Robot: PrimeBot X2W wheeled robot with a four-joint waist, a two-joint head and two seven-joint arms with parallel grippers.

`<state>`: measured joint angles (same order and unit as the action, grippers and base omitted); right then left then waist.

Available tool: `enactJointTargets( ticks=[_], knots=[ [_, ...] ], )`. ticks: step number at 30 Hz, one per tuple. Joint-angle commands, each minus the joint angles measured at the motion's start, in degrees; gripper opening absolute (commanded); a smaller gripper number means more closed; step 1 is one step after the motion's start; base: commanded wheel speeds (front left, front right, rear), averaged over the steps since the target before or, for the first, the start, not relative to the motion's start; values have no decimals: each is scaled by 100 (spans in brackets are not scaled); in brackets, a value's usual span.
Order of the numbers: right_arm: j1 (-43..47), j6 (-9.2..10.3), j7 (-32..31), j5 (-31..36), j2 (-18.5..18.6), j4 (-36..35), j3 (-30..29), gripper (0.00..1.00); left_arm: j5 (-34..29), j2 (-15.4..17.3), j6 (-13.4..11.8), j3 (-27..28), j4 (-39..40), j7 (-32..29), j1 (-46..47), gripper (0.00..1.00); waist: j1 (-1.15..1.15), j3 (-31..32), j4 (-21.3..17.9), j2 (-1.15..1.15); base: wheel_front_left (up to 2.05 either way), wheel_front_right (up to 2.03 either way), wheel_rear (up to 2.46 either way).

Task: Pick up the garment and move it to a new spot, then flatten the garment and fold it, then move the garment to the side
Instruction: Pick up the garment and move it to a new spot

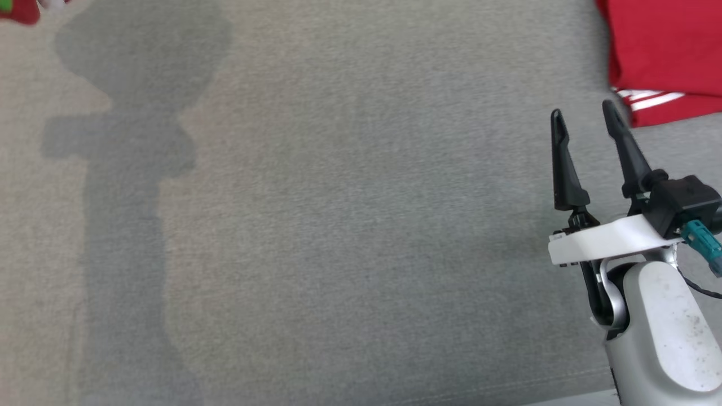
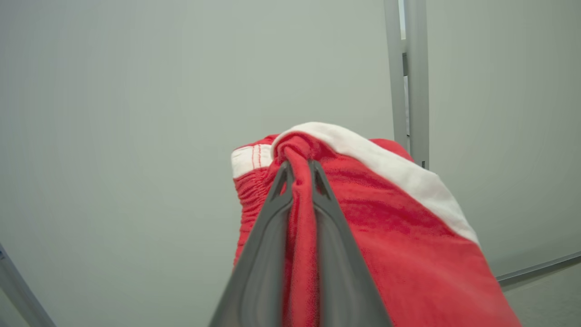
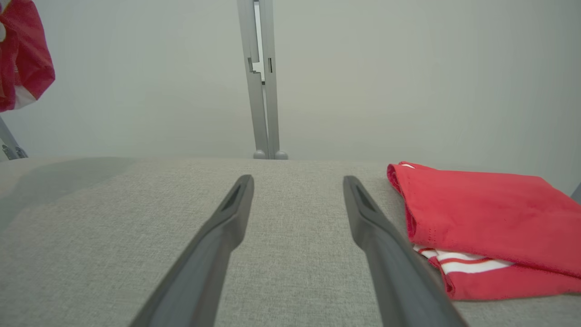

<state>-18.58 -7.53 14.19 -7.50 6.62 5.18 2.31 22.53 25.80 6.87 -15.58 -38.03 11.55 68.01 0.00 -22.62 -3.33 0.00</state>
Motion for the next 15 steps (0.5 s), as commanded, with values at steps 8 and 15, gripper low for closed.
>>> enactJointTargets(
  ticks=[8,15],
  knots=[
    [76,8,107,-153,-240,223,50,100,-185,-463,-34,-533,1181,-603,386,0,0,304,-1081,0,0,0,0],
    [111,8,103,-251,-346,129,103,100,-172,-835,-37,-937,1443,-821,115,0,0,286,-1526,0,0,0,0]
  ],
)
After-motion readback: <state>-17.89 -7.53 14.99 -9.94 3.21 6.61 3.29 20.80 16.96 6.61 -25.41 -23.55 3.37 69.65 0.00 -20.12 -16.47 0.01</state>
